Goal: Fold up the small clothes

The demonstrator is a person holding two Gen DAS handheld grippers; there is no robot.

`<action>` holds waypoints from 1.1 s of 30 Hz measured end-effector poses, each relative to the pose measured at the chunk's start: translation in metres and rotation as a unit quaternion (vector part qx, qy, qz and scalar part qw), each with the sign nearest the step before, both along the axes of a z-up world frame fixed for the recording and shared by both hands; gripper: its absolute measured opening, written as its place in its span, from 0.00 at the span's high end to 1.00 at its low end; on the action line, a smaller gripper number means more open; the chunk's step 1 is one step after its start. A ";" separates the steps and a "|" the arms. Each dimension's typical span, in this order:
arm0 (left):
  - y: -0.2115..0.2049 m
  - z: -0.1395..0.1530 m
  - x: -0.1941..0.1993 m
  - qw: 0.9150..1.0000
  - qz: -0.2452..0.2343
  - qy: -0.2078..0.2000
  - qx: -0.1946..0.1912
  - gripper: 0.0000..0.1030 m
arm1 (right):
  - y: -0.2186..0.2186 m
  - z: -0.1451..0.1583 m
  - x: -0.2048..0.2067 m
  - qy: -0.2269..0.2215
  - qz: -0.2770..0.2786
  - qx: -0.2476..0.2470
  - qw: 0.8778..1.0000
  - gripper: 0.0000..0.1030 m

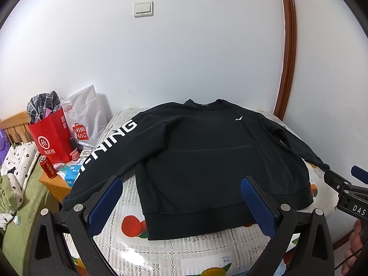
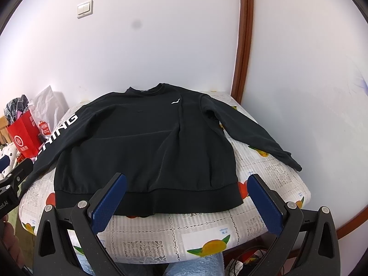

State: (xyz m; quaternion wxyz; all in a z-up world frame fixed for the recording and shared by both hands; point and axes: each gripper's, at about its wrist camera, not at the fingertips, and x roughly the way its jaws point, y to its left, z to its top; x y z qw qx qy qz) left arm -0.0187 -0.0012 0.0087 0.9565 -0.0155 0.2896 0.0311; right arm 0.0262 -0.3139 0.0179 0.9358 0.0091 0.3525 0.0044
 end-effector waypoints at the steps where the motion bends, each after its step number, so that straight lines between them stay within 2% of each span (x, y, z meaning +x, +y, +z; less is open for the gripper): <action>1: 0.000 0.000 0.000 1.000 0.000 -0.001 0.000 0.00 | 0.000 0.000 0.000 -0.001 0.000 0.000 1.000 0.00; 15: 0.006 0.007 0.003 1.000 -0.002 -0.003 0.000 0.00 | -0.003 0.000 0.002 -0.011 -0.008 0.000 1.000 0.00; 24: 0.012 0.005 0.021 1.000 -0.004 0.000 -0.022 0.00 | 0.000 -0.001 0.013 -0.023 -0.011 -0.014 1.000 0.00; 29: 0.026 -0.016 0.042 0.999 0.013 0.024 -0.033 0.00 | 0.000 -0.016 0.029 -0.003 -0.007 -0.013 1.000 0.00; 33: 0.055 -0.050 0.063 0.995 0.040 0.060 -0.065 0.00 | 0.003 -0.040 0.044 0.025 0.016 -0.009 1.000 0.01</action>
